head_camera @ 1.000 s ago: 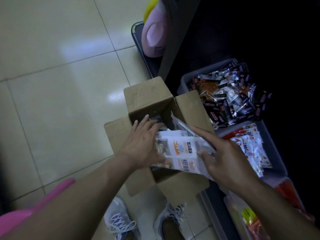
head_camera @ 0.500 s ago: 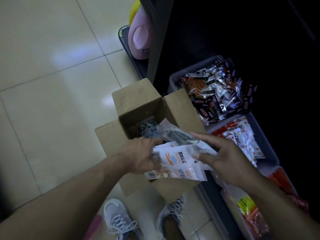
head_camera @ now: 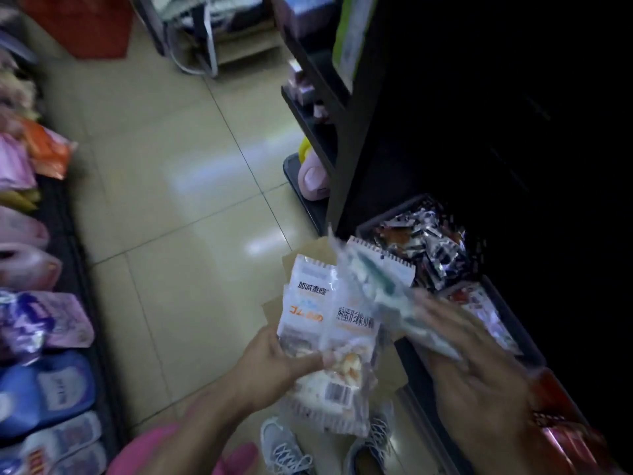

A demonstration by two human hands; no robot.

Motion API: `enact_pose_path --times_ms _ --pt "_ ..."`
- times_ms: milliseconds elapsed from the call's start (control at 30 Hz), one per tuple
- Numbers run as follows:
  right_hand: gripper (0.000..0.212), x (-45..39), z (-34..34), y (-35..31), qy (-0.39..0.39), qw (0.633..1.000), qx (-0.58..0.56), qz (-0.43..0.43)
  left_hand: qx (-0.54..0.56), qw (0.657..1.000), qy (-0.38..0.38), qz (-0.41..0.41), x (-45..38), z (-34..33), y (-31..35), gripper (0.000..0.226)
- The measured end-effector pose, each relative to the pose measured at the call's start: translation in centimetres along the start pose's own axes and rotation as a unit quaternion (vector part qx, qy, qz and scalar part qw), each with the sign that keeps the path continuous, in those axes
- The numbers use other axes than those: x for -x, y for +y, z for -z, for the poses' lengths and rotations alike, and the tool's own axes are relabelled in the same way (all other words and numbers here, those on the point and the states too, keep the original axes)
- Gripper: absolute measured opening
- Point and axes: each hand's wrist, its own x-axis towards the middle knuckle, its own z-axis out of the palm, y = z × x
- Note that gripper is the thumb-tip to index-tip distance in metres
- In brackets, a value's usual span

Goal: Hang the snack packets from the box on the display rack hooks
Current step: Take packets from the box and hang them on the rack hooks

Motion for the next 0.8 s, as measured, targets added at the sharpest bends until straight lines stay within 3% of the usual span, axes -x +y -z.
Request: enact_pose_path --times_ms 100,167,233,300,367,467,533,633,700,767,800 --pt "0.037 1.4 1.7 -5.3 -0.096 0.990 0.058 0.091 0.078 0.996 0.052 -0.004 4.9 0.3 4.5 0.005" --pt "0.035 1.1 3.4 -8.5 -0.172 0.976 0.097 0.095 0.123 0.991 0.053 0.005 7.0 0.6 6.1 0.010" --pt "0.043 0.7 4.8 -11.3 -0.196 0.976 0.089 -0.018 0.117 0.992 0.039 -0.028 8.6 0.9 8.1 0.046" --pt "0.066 0.4 6.4 -13.9 -0.138 0.982 -0.003 -0.128 0.128 0.990 0.042 -0.048 10.0 1.0 9.4 0.039" --pt "0.053 0.1 8.3 -15.9 -0.116 0.986 -0.057 -0.105 0.137 0.989 0.017 -0.059 11.5 1.4 10.7 0.028" --pt "0.022 -1.3 10.5 -20.4 -0.157 0.987 -0.014 -0.019 0.130 0.989 -0.027 -0.070 12.7 2.4 11.5 0.047" --pt "0.026 -2.3 11.9 -22.8 -0.190 0.981 0.030 0.017 0.126 0.990 -0.036 -0.061 13.8 2.8 12.5 0.049" --pt "0.023 -3.6 13.5 -25.9 -0.271 0.960 0.040 -0.050 0.113 0.990 -0.067 -0.056 15.2 2.7 13.8 0.042" --pt "0.023 -3.7 14.1 -26.6 -0.305 0.949 0.049 -0.062 0.124 0.988 -0.078 -0.045 15.6 2.3 14.1 0.053" --pt "0.009 -3.5 14.4 -26.4 -0.306 0.949 0.057 -0.051 0.128 0.987 -0.086 -0.036 16.0 1.4 14.4 0.071" --pt "0.019 -3.3 14.4 -26.4 -0.316 0.945 0.067 -0.053 0.127 0.987 -0.092 -0.030 16.4 0.8 14.8 0.081"
